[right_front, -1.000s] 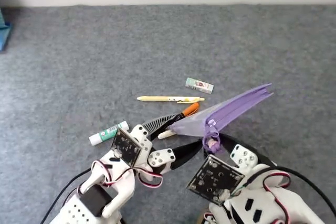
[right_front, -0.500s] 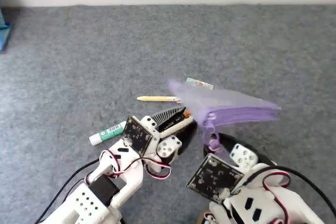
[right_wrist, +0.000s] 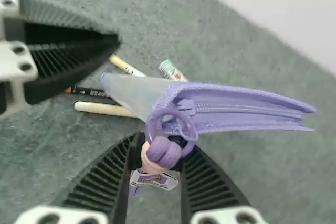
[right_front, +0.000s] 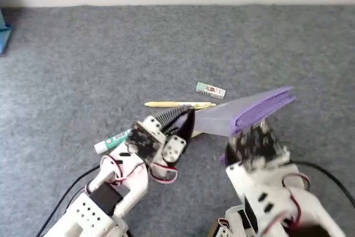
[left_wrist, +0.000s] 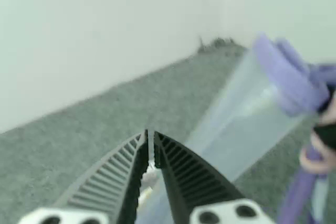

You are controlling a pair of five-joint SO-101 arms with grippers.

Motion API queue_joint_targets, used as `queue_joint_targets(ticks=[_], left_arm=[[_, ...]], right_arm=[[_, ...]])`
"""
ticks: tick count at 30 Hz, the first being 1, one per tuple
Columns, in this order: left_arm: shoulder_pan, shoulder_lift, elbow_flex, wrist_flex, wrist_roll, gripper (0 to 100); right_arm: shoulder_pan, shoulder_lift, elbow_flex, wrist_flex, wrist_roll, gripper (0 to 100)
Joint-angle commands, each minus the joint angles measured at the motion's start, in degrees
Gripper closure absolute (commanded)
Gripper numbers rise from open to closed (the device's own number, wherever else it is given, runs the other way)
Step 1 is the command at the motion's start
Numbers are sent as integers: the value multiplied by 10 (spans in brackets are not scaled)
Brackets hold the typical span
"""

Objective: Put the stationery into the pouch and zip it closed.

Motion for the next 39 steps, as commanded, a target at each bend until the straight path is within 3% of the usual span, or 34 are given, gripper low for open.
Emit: queue_joint_targets(ticks=[1,6,9,14,20,25,31,39], left_arm=[[-41,2,-70,17,-2,896],[-105,2,-146,147,63,746],[-121,2,-204,251,116,742],[-120,4,-303,409,183,742],[-124,3,-386,530,188,742],[-120,3,-444,620,189,742],[-120,4,-487,709,189,741],[-120,4,-485,737,189,739]], right_arm=[[4,76,-20,0,-62,991],[-61,175,-95,75,-166,991],[-109,213,-138,83,-235,991],[-160,254,-160,82,-279,991],[-214,287,-164,81,-294,991],[-291,313,-181,79,-357,991],[-300,323,-241,84,-338,991],[-299,254,-122,84,-236,991]])
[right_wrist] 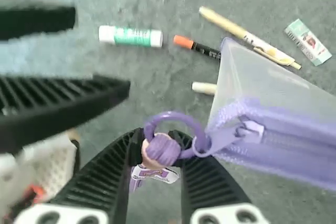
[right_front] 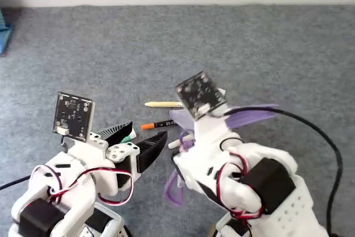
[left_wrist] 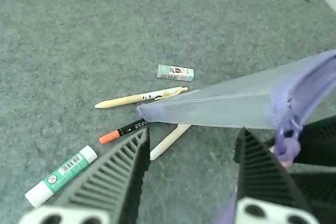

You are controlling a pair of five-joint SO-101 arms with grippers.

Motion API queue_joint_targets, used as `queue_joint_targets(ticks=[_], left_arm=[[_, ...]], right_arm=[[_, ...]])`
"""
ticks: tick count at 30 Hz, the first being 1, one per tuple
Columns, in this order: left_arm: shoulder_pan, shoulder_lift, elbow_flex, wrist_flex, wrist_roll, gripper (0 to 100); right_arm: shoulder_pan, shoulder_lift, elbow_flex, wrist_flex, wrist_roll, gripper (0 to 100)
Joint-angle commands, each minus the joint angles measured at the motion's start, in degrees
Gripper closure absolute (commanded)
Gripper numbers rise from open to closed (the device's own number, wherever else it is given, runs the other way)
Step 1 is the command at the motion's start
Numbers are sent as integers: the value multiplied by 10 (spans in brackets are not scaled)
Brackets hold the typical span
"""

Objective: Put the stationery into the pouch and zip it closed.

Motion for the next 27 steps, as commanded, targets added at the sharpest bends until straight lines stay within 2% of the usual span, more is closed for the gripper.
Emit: queue_joint_targets(ticks=[1,5,13,22,27], left_arm=[[2,11,-25,1,7,739],[6,11,-25,-5,7,739],[98,15,-16,-56,51,739],[102,11,80,-204,52,739],[131,13,60,-208,52,739]], right_arm=[[-1,-38,45,23,47,991],[-1,-72,74,23,85,991],[-1,-80,74,23,88,991],[-1,-83,74,23,89,991],[-1,-85,73,23,89,991]])
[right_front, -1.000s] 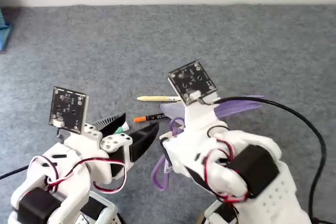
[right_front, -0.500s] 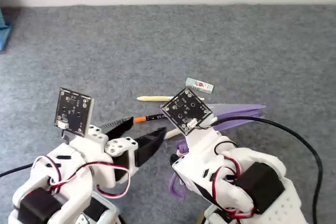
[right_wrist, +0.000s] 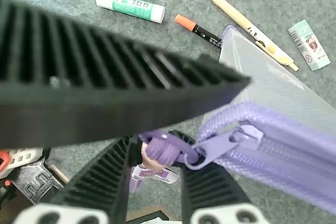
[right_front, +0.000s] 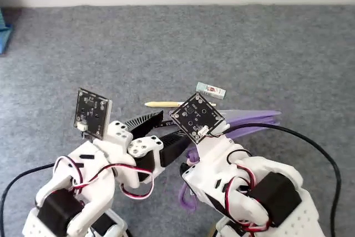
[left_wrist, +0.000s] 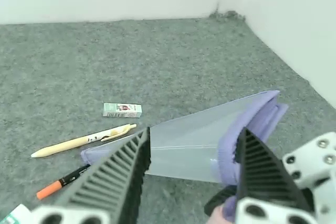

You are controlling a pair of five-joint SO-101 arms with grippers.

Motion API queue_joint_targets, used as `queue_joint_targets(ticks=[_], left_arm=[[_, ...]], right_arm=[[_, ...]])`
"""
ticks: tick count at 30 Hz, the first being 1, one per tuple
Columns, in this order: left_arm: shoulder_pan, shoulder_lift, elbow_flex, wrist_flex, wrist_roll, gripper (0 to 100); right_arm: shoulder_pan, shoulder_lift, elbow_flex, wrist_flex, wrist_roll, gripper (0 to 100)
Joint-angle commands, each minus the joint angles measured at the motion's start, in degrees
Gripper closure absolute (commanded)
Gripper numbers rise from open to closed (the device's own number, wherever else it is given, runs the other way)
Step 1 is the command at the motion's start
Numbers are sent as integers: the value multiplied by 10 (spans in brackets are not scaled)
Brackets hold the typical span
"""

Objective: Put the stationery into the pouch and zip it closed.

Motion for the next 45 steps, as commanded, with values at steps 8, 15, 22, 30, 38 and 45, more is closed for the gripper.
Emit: queue_joint_targets(ticks=[8,15,22,30,38,45], left_arm=[[69,11,15,-19,7,739],[58,11,55,-38,19,740],[18,11,106,-81,30,742],[15,11,95,-80,31,742],[-25,10,119,-79,28,754],[-34,8,119,-79,27,900]], right_arm=[[-2,-7,-5,23,6,991],[-2,-8,-5,23,6,991],[-3,-8,-5,23,6,991],[-3,-8,-5,23,6,991],[-2,-13,-5,24,6,991],[58,-38,-2,24,18,991]])
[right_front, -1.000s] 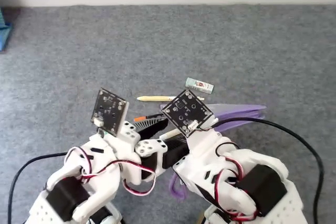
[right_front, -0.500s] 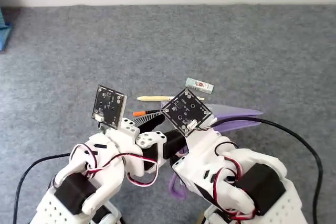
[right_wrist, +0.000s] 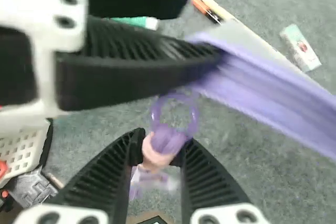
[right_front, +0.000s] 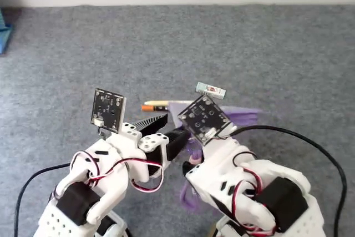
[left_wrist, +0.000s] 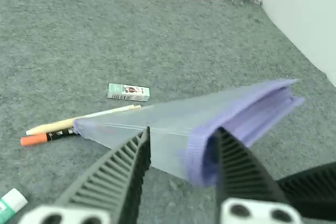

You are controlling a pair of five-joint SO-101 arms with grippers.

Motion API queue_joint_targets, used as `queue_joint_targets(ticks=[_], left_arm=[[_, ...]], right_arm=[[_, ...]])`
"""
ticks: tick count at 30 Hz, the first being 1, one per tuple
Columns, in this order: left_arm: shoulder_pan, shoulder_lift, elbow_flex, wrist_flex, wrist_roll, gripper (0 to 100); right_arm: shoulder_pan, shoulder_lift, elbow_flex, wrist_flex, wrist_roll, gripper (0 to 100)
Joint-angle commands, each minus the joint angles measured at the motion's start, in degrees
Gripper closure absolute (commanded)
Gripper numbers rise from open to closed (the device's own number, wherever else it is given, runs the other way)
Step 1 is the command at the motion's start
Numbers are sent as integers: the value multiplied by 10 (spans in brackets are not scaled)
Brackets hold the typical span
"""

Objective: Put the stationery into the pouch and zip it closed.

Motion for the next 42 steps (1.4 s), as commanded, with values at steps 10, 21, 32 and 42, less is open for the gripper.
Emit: queue_joint_targets(ticks=[10,21,32,42], left_arm=[[14,7,0,-5,4,987],[11,7,0,-3,4,987],[13,7,0,14,-21,987],[11,4,0,97,-66,987]], right_arm=[[132,-17,-7,23,69,991],[196,-24,-40,22,70,991],[306,-25,-78,17,98,991],[411,-26,-79,3,113,991]])
